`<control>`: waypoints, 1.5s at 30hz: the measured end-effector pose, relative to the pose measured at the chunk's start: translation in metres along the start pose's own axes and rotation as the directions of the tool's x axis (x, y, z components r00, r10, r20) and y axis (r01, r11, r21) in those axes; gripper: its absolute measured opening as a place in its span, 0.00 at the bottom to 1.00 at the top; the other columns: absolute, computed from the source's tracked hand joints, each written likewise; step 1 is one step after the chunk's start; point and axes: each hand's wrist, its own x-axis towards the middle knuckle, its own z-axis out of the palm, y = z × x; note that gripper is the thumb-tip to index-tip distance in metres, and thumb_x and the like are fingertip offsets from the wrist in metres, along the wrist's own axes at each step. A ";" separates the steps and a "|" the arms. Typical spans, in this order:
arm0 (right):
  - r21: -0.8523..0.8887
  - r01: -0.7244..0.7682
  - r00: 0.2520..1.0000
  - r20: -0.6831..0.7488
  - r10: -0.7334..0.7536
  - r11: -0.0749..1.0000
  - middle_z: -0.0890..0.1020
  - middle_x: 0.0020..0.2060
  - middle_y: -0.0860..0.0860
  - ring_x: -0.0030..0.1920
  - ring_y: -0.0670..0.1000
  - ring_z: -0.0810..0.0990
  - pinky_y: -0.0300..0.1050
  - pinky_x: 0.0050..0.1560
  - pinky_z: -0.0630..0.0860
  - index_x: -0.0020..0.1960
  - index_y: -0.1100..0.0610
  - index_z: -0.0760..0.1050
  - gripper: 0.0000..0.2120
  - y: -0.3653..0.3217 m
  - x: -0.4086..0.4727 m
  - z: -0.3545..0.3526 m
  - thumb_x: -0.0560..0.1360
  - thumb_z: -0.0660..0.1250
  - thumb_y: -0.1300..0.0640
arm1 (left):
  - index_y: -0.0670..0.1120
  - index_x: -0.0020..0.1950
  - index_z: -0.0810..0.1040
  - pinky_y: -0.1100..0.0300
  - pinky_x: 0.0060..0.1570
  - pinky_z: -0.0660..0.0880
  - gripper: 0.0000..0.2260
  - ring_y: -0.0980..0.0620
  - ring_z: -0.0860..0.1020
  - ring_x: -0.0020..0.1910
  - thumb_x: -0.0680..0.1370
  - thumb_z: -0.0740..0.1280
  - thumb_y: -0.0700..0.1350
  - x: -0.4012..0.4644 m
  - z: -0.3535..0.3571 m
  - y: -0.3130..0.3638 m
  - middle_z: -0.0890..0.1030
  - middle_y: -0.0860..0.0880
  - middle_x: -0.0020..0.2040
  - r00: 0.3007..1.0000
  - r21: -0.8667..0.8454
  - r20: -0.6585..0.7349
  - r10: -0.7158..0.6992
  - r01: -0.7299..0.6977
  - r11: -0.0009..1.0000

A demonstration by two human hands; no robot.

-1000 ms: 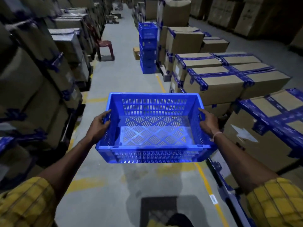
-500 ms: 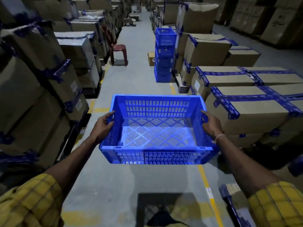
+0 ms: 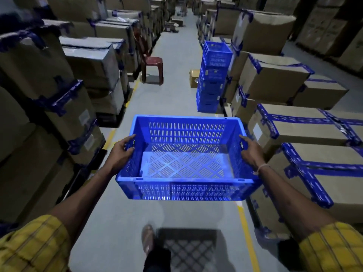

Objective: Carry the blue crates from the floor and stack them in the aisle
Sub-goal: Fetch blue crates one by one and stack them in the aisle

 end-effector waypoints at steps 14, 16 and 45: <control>0.025 -0.054 0.998 -0.022 0.054 0.998 0.82 0.51 0.62 0.44 0.63 0.81 0.52 0.41 0.76 0.74 0.48 0.70 0.32 -0.132 0.281 0.098 0.73 0.62 0.67 | 0.63 0.67 0.74 0.57 0.49 0.79 0.26 0.65 0.80 0.42 0.81 0.63 0.33 0.368 -0.042 -0.035 0.84 0.50 0.55 0.996 0.007 0.089 0.011 -0.012 1.000; 0.033 -0.068 0.997 -0.033 0.069 0.997 0.82 0.52 0.63 0.45 0.63 0.81 0.52 0.42 0.78 0.74 0.49 0.70 0.32 -0.148 0.320 0.103 0.72 0.62 0.68 | 0.66 0.65 0.75 0.54 0.51 0.79 0.27 0.59 0.81 0.45 0.81 0.64 0.33 0.417 -0.043 -0.034 0.84 0.47 0.56 0.995 -0.010 0.099 0.009 -0.008 1.000; 0.152 -0.192 0.965 -0.152 0.215 0.970 0.83 0.44 0.59 0.33 0.59 0.78 0.49 0.33 0.72 0.69 0.46 0.74 0.28 -0.309 0.975 0.123 0.74 0.61 0.66 | 0.58 0.67 0.75 0.52 0.46 0.81 0.23 0.58 0.83 0.38 0.79 0.65 0.33 1.159 0.058 0.024 0.86 0.55 0.43 0.971 0.010 0.218 0.100 -0.105 0.994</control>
